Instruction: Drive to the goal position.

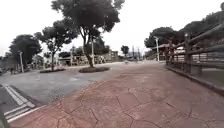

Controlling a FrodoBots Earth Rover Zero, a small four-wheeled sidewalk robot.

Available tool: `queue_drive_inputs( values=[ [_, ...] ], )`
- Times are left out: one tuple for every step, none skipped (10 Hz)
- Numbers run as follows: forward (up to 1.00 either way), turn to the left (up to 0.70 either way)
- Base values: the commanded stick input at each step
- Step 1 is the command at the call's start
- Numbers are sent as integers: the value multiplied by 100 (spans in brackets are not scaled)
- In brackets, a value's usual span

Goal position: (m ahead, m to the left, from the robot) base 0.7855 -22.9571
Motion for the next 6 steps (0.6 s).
queue_drive_inputs(
  values=[
    [100, 0],
    [100, 0],
    [100, 0],
    [100, 0],
    [100, 0],
    [100, 0]
  ],
)
